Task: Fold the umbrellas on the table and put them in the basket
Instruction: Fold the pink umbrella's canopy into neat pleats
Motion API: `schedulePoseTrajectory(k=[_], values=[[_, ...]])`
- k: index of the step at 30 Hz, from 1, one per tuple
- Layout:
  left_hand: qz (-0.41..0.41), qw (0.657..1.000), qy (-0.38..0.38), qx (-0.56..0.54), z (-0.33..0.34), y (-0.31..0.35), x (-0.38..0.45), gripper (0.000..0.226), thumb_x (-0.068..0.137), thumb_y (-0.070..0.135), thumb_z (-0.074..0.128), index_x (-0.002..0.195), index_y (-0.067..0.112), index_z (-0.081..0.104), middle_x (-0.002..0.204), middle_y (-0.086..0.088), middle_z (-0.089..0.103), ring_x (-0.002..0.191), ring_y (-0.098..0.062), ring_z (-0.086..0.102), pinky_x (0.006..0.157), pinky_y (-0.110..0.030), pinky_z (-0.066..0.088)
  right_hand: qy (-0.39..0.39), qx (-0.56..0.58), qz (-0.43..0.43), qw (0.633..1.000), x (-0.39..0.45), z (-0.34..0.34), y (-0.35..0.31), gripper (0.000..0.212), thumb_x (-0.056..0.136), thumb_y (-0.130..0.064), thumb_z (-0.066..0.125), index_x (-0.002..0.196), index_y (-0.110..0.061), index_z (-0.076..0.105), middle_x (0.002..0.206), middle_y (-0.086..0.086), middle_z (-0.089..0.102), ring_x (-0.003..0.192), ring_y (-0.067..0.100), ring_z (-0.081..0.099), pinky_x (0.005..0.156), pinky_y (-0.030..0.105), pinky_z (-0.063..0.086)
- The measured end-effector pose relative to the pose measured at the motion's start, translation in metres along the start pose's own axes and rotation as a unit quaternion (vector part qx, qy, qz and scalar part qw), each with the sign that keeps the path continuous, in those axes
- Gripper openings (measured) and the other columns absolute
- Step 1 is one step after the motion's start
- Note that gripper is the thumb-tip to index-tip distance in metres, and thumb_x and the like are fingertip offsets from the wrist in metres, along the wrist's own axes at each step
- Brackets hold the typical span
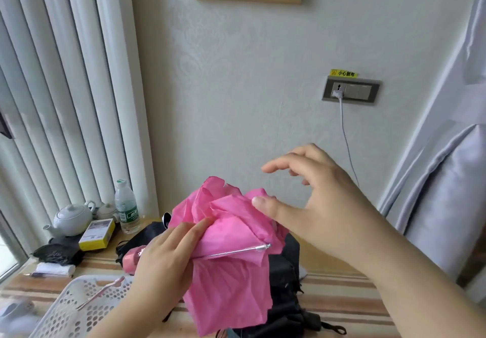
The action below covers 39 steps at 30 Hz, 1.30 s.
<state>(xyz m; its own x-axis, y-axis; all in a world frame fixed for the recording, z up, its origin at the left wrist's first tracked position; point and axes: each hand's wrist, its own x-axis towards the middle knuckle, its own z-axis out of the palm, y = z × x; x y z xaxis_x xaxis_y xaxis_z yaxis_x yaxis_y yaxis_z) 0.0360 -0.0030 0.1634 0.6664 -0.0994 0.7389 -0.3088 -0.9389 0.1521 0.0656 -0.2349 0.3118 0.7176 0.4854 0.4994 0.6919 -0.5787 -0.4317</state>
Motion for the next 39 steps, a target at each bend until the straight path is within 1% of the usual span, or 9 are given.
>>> schedulePoseTrajectory(k=[7,12,14,17,19,23,26,34,39], values=[[0.084,0.996,0.019,0.031,-0.003,0.002,-0.004,0.059,0.069,0.008,0.040,0.126,0.018,0.049,0.100,0.003,0.056,0.082,-0.016,0.050,0.067,-0.027,0.038,-0.121,-0.125,-0.037,0.984,0.018,0.021,-0.015,0.039,0.092,-0.046,0.054,0.068,-0.016,0.058,0.067,-0.005,0.053,0.070,0.010,0.046,0.063,0.024,0.033],[0.091,0.994,0.029,0.059,-0.007,-0.003,-0.006,0.057,0.073,0.006,0.042,0.128,0.019,0.048,0.100,-0.002,0.065,0.083,-0.020,0.059,0.064,-0.030,0.048,-0.117,0.091,0.181,0.972,0.024,0.023,0.020,0.052,0.095,-0.033,0.056,0.052,-0.015,0.035,0.045,-0.007,0.026,0.042,0.010,0.024,0.054,0.030,0.023],[0.128,0.989,0.025,0.076,-0.007,-0.003,-0.006,0.047,0.082,0.005,0.040,0.126,0.019,0.050,0.095,-0.006,0.069,0.078,-0.023,0.065,0.060,-0.035,0.053,-0.134,0.034,0.165,0.977,0.028,0.019,0.029,0.044,0.092,-0.038,0.058,0.059,-0.010,0.053,0.053,-0.010,0.047,0.045,0.010,0.038,0.057,0.026,0.031],[0.172,0.981,0.015,0.089,-0.006,-0.002,-0.007,0.040,0.098,0.006,0.024,0.123,0.019,0.052,0.093,-0.009,0.071,0.075,-0.025,0.068,0.061,-0.038,0.055,-0.129,0.009,0.024,0.991,0.048,0.008,0.020,0.008,0.087,-0.037,0.066,0.090,-0.041,0.060,0.093,-0.018,0.056,0.074,0.001,0.054,0.068,0.017,0.039],[0.197,0.976,0.009,0.094,-0.005,0.000,-0.007,0.038,0.099,0.007,0.026,0.124,0.020,0.052,0.096,-0.009,0.071,0.079,-0.025,0.068,0.066,-0.039,0.055,-0.215,-0.005,-0.072,0.974,0.062,0.014,0.015,0.039,0.087,-0.022,0.068,0.106,-0.053,0.055,0.108,-0.023,0.046,0.092,0.000,0.051,0.080,0.015,0.040],[0.241,0.966,0.015,0.087,-0.005,0.002,-0.006,0.037,0.091,0.006,0.047,0.124,0.020,0.052,0.098,-0.009,0.072,0.086,-0.025,0.069,0.072,-0.038,0.056,-0.308,-0.054,-0.178,0.933,0.073,0.042,0.021,0.050,0.078,0.004,0.058,0.111,-0.031,0.071,0.114,-0.013,0.048,0.097,-0.010,0.046,0.089,0.018,0.042],[0.222,0.973,0.031,0.063,-0.012,0.001,-0.008,0.033,0.097,0.008,0.037,0.125,0.018,0.052,0.106,-0.011,0.070,0.098,-0.027,0.067,0.079,-0.039,0.055,-0.224,-0.022,-0.252,0.941,0.078,0.046,0.034,0.039,0.072,0.003,0.048,0.096,-0.010,0.077,0.097,-0.001,0.065,0.086,-0.001,0.054,0.082,0.008,0.039],[0.158,0.986,0.036,-0.043,-0.023,0.000,0.000,0.045,0.081,0.002,0.042,0.125,0.014,0.049,0.120,-0.001,0.053,0.107,-0.017,0.056,0.089,-0.028,0.046,-0.102,-0.009,-0.132,0.986,0.079,0.036,0.057,0.014,0.085,-0.002,0.067,0.086,-0.012,0.076,0.075,-0.012,0.062,0.069,-0.005,0.056,0.063,0.008,0.037],[0.105,0.993,-0.006,-0.048,-0.022,-0.001,0.001,0.060,0.069,0.005,0.041,0.128,0.018,0.045,0.117,0.006,0.052,0.093,-0.015,0.056,0.072,-0.022,0.044,-0.208,-0.131,-0.099,0.964,0.077,0.030,0.067,0.026,0.092,-0.016,0.063,0.113,-0.031,0.071,0.110,-0.013,0.065,0.099,0.004,0.058,0.093,0.030,0.046]])
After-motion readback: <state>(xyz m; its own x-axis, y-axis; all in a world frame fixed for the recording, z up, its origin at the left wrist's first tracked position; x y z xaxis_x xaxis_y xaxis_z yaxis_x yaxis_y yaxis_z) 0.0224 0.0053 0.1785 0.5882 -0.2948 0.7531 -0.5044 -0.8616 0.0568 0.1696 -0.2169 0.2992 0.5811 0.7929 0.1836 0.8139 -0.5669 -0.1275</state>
